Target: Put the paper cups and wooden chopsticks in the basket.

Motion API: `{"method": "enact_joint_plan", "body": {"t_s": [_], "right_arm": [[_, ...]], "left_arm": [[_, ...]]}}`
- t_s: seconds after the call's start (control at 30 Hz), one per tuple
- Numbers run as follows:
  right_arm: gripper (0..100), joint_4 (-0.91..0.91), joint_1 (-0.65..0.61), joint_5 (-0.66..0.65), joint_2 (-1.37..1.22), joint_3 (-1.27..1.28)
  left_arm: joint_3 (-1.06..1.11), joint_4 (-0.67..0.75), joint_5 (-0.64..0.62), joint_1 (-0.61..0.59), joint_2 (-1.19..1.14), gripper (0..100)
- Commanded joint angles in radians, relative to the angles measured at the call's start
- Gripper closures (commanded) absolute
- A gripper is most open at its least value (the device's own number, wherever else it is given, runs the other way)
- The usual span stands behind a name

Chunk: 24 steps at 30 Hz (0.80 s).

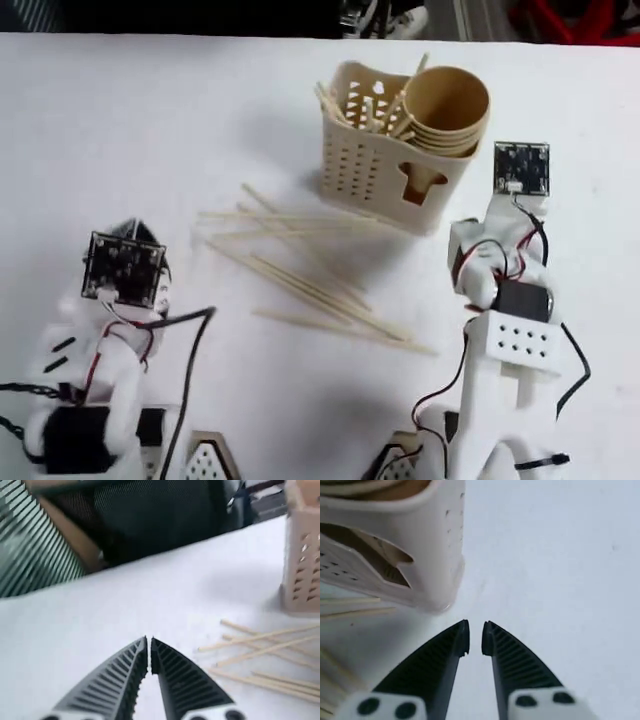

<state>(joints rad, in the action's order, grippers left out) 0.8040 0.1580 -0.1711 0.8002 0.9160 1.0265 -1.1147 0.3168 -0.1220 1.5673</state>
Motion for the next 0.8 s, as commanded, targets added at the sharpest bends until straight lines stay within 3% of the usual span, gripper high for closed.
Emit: {"method": "enact_joint_plan", "body": {"t_s": [0.0,0.23,0.43,0.6,0.77], "right_arm": [[94.2,0.091,-0.059,-0.002,0.038,-0.101],[94.2,0.252,-0.153,-0.054,0.159,-0.210],[94.2,0.363,-0.475,-0.137,0.232,-0.267],[94.0,0.384,-0.720,-0.210,0.101,-0.304],[91.5,0.372,-0.796,-0.241,-0.160,-0.379]], "left_arm": [[0.170,0.071,-0.034,-0.081,0.091,96],[0.443,0.183,-0.040,-0.162,0.242,96],[0.502,0.187,-0.035,-0.182,0.255,96],[0.517,0.187,-0.032,-0.182,0.255,96],[0.517,0.187,-0.032,-0.182,0.255,96]]}}
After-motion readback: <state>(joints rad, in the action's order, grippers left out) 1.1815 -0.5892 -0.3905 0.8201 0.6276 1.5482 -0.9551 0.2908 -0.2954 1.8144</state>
